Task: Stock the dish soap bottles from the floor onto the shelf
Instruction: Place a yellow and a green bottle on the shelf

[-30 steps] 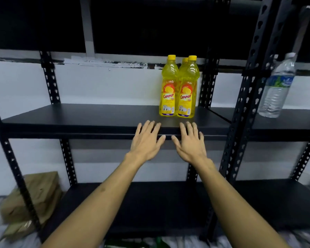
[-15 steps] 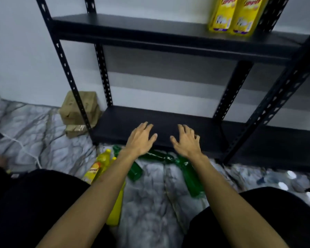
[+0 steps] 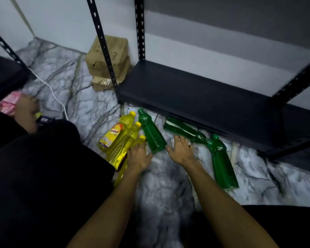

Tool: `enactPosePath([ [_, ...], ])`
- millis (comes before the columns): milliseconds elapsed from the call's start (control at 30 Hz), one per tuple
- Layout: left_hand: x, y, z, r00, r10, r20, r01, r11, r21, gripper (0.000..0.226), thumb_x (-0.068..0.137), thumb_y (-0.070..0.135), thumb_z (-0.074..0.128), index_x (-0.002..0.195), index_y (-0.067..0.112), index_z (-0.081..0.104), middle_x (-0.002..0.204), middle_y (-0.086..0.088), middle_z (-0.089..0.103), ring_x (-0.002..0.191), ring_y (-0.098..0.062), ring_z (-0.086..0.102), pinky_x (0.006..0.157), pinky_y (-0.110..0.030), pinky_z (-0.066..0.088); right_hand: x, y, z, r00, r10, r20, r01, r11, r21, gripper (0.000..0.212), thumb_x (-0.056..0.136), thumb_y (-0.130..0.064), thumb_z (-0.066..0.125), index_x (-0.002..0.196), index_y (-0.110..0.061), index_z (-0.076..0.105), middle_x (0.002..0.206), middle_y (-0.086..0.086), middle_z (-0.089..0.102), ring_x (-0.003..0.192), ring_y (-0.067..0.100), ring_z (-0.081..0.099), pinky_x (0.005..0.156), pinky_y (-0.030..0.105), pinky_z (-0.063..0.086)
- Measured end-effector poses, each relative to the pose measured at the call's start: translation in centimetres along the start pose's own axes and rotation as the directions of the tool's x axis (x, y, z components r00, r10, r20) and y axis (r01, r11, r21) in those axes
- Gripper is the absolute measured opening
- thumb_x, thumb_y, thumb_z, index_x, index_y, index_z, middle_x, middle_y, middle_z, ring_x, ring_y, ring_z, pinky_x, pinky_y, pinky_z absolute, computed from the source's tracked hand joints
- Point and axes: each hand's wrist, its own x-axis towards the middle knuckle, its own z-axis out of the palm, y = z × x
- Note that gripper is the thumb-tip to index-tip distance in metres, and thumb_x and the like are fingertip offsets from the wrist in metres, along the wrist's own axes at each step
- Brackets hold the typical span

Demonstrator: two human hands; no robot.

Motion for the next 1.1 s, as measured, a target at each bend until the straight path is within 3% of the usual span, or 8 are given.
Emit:
enactPosePath([
  [200,1.6,-3.6,2.1,0.993,-0.111,-0.035,0.111,0.994,0.004,0.066,0.085,0.028,0.068,0.145,0.019,0.041,0.147,-0.011,0.042,0.134,-0.035,0.041,0.109,-0.045,0.036,6.2,-0.5,3.6,0.993,-0.077,0.09,0.077,0.997,0.004,0.062,0.099,-0.048,0.047,0.15,-0.017,0.029,0.151,0.014,0.035,0.137,0.035,0.033,0.106,0.053,0.032],
  [367,2.5,-4.8,4.6,0.989,-0.134,-0.065,0.135,0.991,0.003,0.084,0.084,0.023,0.072,0.155,0.021,0.028,0.163,-0.011,0.019,0.139,-0.037,0.037,0.109,-0.045,0.038,10.2,-1.6,6.4,0.985,-0.101,0.142,0.095,0.995,0.043,0.073,0.096,-0.049,0.052,0.156,-0.021,0.019,0.146,0.019,0.038,0.133,0.04,0.038,0.106,0.054,0.035],
  [467,3.0,-5.7,5.4,0.987,-0.111,-0.115,0.111,0.994,-0.005,0.088,0.078,0.024,0.079,0.153,0.023,0.033,0.16,-0.008,0.026,0.134,-0.035,0.042,0.106,-0.044,0.042,11.1,-1.1,8.0,0.975,-0.123,0.185,0.123,0.992,0.01,0.083,0.095,-0.052,0.053,0.159,-0.025,0.007,0.142,0.023,0.04,0.123,0.043,0.048,0.102,0.053,0.042],
  [633,2.8,-4.8,5.2,0.984,-0.105,-0.147,0.091,0.991,-0.095,0.081,0.076,0.029,0.081,0.147,0.024,0.043,0.154,-0.004,0.038,0.132,-0.031,0.047,0.1,-0.04,0.045,10.3,0.2,8.7,0.979,-0.087,0.184,0.069,0.992,0.102,0.089,0.09,-0.047,0.062,0.159,-0.026,0.01,0.135,0.025,0.045,0.12,0.043,0.05,0.101,0.046,0.045],
  [933,-0.8,-1.6,7.8,0.999,-0.03,-0.044,0.024,0.989,-0.149,0.087,0.078,0.04,0.08,0.15,0.014,0.039,0.15,-0.009,0.045,0.131,-0.032,0.049,0.097,-0.04,0.046,-0.5,5.9,9.5,0.975,0.073,0.209,-0.078,0.997,0.015,0.099,0.089,-0.05,0.062,0.16,-0.024,-0.002,0.139,0.025,0.04,0.125,0.043,0.046,0.103,0.043,0.042],
  [1033,-2.6,-0.9,8.8,1.0,0.028,0.014,-0.025,0.981,-0.192,0.088,0.079,0.038,0.08,0.151,0.011,0.037,0.148,-0.013,0.047,0.132,-0.032,0.048,0.1,-0.037,0.043,-4.5,6.9,10.0,0.959,0.168,0.227,-0.196,0.975,0.108,0.107,0.086,-0.048,0.068,0.159,-0.022,-0.005,0.147,0.031,0.032,0.131,0.045,0.043,0.106,0.043,0.04],
  [1100,-3.9,-0.4,9.4,0.997,0.019,0.071,-0.003,0.975,-0.223,0.086,0.078,0.037,0.081,0.147,0.011,0.037,0.137,-0.017,0.057,0.123,-0.037,0.055,0.091,-0.039,0.045,-6.9,7.6,10.3,0.956,0.2,0.215,-0.251,0.937,0.241,0.112,0.08,-0.047,0.073,0.16,-0.018,0.0,0.146,0.03,0.036,0.13,0.045,0.045,0.106,0.044,0.042],
])
